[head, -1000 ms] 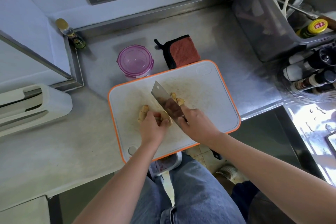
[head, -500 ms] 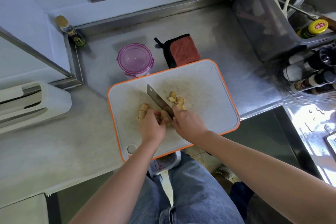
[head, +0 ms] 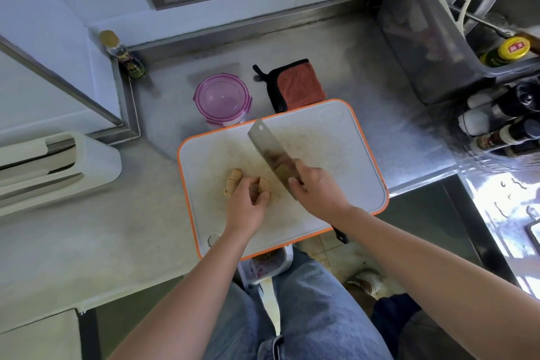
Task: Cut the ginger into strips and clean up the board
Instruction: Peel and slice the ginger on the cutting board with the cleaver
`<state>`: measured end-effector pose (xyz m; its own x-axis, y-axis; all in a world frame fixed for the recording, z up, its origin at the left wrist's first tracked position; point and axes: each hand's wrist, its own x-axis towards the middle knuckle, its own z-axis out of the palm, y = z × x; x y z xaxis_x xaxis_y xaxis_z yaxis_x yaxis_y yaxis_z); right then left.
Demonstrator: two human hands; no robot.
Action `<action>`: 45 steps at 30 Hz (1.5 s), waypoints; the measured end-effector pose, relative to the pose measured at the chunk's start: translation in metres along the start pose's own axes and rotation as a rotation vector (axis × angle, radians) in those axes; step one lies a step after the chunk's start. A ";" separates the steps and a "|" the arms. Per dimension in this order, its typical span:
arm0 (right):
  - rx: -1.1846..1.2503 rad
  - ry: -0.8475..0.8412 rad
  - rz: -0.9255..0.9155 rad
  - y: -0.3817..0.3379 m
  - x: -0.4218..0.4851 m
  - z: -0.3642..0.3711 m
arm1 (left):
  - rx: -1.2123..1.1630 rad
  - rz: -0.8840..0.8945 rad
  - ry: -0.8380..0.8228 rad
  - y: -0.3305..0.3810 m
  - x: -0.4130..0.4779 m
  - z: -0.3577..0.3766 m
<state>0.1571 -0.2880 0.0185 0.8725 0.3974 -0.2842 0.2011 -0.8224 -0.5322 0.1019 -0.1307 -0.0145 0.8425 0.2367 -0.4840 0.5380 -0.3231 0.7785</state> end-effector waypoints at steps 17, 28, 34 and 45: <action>0.056 0.014 0.121 0.012 -0.009 -0.003 | 0.179 0.007 0.036 0.003 -0.003 -0.003; 0.196 -0.046 0.178 0.015 -0.013 -0.009 | 0.310 0.073 0.134 0.014 -0.011 0.002; 0.152 -0.110 0.165 0.013 -0.019 -0.007 | 0.362 0.089 0.131 0.009 -0.009 0.007; -0.008 -0.136 0.006 0.007 -0.023 -0.008 | 0.213 0.106 0.093 0.010 -0.002 -0.004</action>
<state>0.1415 -0.3065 0.0272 0.8053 0.4434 -0.3936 0.2001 -0.8281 -0.5236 0.1053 -0.1306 -0.0041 0.8935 0.2718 -0.3576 0.4491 -0.5337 0.7166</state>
